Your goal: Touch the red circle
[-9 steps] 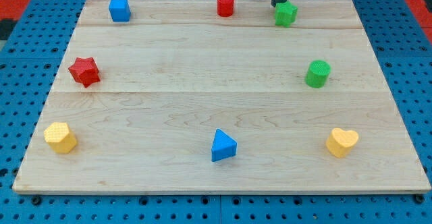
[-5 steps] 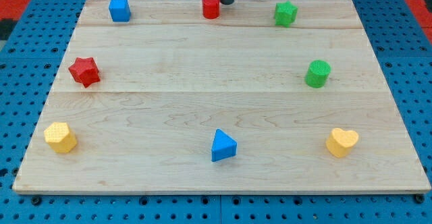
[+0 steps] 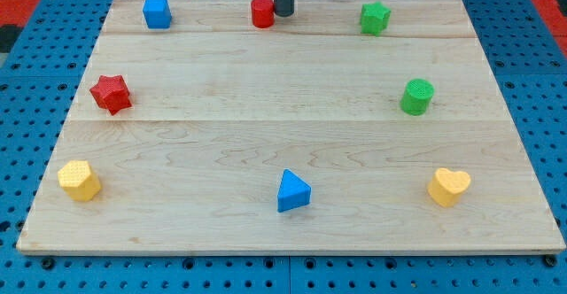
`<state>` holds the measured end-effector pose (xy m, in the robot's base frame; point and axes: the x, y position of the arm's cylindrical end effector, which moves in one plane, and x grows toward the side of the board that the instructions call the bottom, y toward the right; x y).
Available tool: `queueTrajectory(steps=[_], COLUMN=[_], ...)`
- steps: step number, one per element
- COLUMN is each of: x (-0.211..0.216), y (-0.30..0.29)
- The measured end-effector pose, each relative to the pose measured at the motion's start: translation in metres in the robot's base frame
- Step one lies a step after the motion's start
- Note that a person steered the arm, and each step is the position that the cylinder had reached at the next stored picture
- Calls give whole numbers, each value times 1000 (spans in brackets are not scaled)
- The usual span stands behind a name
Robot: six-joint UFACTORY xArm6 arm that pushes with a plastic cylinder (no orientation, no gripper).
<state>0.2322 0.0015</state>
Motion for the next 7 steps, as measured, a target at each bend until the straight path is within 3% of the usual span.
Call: queueTrajectory(steps=[1,2,3,4,6,7], x=[65,61,-8,-40,-41,-40], y=[-5,-87,-99,-100,-127,-173])
